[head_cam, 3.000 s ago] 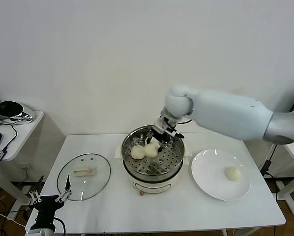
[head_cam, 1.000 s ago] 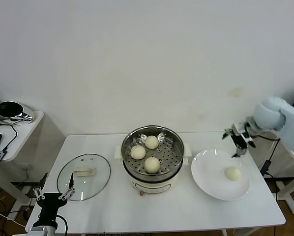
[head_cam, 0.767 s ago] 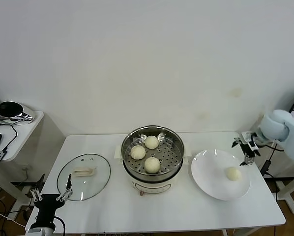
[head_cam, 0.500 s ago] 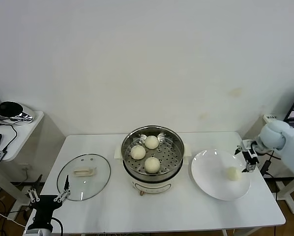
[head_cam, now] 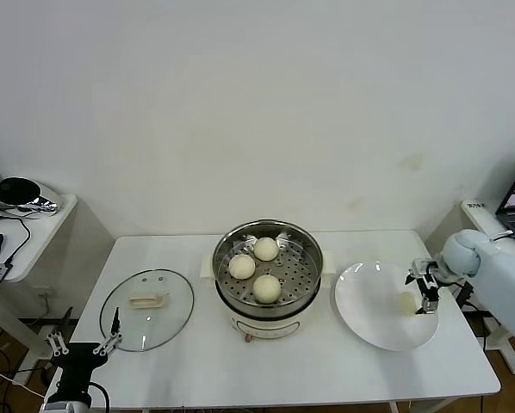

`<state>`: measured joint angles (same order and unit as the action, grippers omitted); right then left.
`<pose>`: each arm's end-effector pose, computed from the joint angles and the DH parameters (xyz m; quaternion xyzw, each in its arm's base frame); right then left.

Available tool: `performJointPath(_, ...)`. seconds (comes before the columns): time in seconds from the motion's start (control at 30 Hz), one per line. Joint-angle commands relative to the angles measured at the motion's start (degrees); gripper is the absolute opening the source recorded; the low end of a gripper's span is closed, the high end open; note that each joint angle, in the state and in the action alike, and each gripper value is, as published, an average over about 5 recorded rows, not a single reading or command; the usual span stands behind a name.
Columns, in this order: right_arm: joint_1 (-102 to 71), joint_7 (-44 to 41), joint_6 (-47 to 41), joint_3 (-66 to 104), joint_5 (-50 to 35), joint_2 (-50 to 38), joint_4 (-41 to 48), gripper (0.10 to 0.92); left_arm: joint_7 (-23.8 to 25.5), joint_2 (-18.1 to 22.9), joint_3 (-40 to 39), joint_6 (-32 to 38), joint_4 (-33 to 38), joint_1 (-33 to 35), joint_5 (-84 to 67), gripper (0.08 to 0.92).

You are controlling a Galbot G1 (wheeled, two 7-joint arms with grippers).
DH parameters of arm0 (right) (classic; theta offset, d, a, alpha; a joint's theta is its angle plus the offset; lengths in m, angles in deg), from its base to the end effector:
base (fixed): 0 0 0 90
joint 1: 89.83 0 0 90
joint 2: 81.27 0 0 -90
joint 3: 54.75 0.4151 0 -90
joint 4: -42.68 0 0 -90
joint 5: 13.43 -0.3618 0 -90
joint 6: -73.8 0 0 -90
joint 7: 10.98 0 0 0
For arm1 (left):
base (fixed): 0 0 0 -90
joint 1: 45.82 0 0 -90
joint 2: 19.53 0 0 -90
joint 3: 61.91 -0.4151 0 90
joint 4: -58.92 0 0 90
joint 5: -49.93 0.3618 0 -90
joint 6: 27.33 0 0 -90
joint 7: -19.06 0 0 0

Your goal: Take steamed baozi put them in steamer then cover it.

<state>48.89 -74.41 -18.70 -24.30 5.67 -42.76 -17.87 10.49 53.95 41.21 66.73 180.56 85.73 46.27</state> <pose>0.5425 -0.2949 -0.2638 0.4578 -0.5386 0.5572 0.4357 0.0944 0.1311 -0.3457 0.0763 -0.9851 -0.1528 0.0220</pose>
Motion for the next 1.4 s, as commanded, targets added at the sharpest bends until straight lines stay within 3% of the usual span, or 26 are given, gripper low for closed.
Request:
performJointPath(0.03, -2.0, 0.4, -0.4, 1.6, 1.4, 1.7, 2.3, 0.819, 0.0, 0.0, -0.1, 0.0, -0.1, 0.0, 0.0, 0.823)
performJointPath(0.67, 1.9, -0.3, -1.5, -1.2, -1.1, -0.7, -1.5, 0.628, 0.0, 0.5, -0.3, 0.1, 0.4, 0.3, 0.3, 0.823)
performJointPath(1.1, 32.3, -0.5, -11.2, -26.6, -20.1, -9.6, -19.8, 0.586, 0.1, 0.0, -1.4, -0.2, 0.0, -1.2, 0.3, 0.823)
performJointPath(1.4, 55.3, 4.4, -18.7, -45.4, -36.6, -0.8, -27.6, 0.589, 0.2, -0.3, -3.0, -0.7, -0.2, -2.7, 0.2, 0.823)
